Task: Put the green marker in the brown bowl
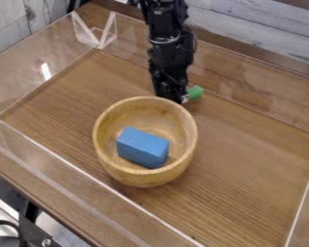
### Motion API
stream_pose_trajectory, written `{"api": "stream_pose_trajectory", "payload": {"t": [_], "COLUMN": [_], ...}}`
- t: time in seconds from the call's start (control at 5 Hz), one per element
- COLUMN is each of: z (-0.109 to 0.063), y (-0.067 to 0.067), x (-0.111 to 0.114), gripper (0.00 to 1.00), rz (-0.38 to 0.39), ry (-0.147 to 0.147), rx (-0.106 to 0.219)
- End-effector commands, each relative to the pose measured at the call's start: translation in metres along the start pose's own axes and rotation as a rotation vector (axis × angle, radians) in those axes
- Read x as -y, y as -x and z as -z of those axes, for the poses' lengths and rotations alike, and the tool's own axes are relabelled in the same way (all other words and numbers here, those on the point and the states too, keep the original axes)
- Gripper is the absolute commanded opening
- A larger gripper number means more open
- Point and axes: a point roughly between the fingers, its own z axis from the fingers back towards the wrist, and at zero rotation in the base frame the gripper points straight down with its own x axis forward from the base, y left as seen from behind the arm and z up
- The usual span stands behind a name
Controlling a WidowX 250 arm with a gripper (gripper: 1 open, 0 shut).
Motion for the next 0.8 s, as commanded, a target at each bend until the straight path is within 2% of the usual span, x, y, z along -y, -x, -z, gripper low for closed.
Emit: {"api": "stream_pose_trajectory", "payload": {"t": [0.0,0.6], "z": [-0.032,-0.044], "y": [-0.008,-0.002], "x": [0.001,0.013], "gripper": [0.00,0.00], "rz": [0.010,0.037], "ry": [-0.052,-0.050], "rx": [0.074,0.092]}}
